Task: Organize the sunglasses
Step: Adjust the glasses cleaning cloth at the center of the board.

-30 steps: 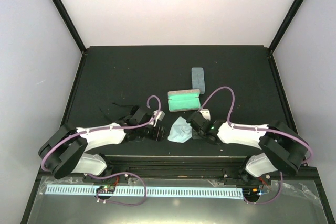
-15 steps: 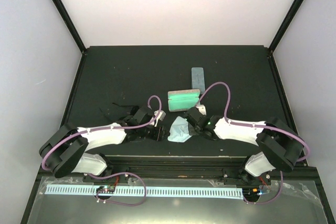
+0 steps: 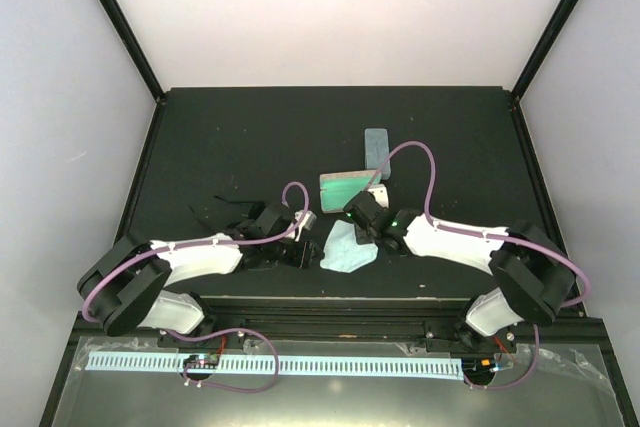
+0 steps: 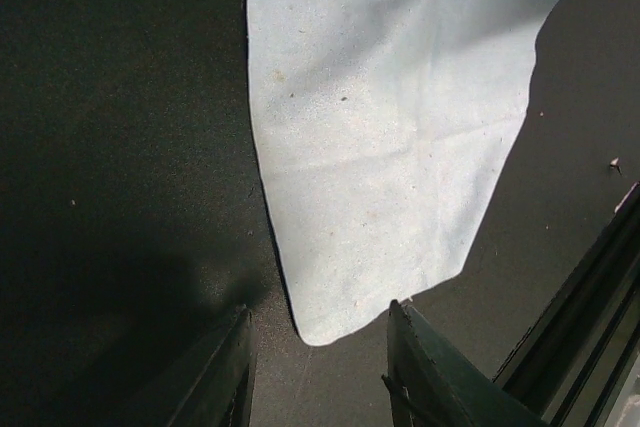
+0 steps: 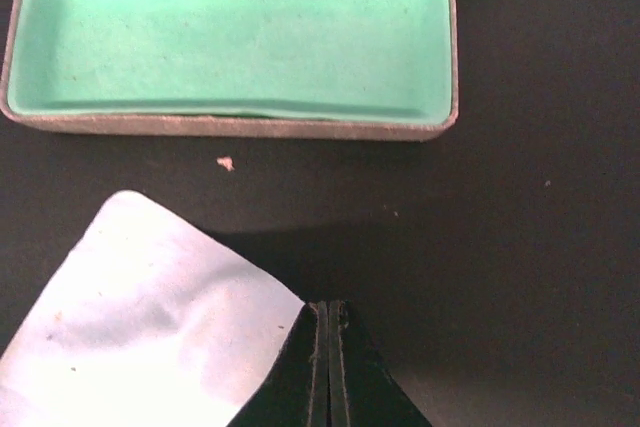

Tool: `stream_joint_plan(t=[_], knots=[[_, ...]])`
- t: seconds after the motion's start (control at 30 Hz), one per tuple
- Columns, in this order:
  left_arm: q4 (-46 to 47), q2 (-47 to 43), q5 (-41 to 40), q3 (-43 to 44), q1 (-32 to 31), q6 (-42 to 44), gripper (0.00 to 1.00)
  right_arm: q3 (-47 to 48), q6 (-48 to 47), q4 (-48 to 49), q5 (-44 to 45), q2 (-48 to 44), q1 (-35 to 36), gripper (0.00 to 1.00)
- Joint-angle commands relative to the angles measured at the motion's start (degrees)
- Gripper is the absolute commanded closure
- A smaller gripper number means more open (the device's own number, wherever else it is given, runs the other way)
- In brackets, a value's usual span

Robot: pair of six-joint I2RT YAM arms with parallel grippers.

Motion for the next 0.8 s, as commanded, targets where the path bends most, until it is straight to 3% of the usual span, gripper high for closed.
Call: stream_joint_plan(t=[0.0, 0.13, 0.33, 0.53, 0.77], knots=[[1.6, 0.7, 0.7, 2.6, -0.4, -0.2, 0.62, 2.8, -1.3, 0.5, 3.2, 1.9, -0.5, 0.99], [1.6, 0.9, 0.6, 2.8, -0.4, -0.2, 0.62, 3.3, -1.4, 0.7, 2.9, 1.9, -0.5, 0.97], [1.4, 1.4, 0.3, 3.1, -0.4, -0.5, 0.61, 1.3, 1.8, -2.0, 3.0, -3.0, -0.4, 0.61], [0.1, 1.8, -1.4, 3.4, -2.2, -1.9, 0.55, -6.7, 6.8, -3.6, -1.6, -10.3, -0.5, 0.58], [-0.8, 4.3, -2.2, 4.3, -4.7, -3.7, 0.54, -16.1, 10.1, 3.4, -14.2, -14.8, -0.4, 0.57]])
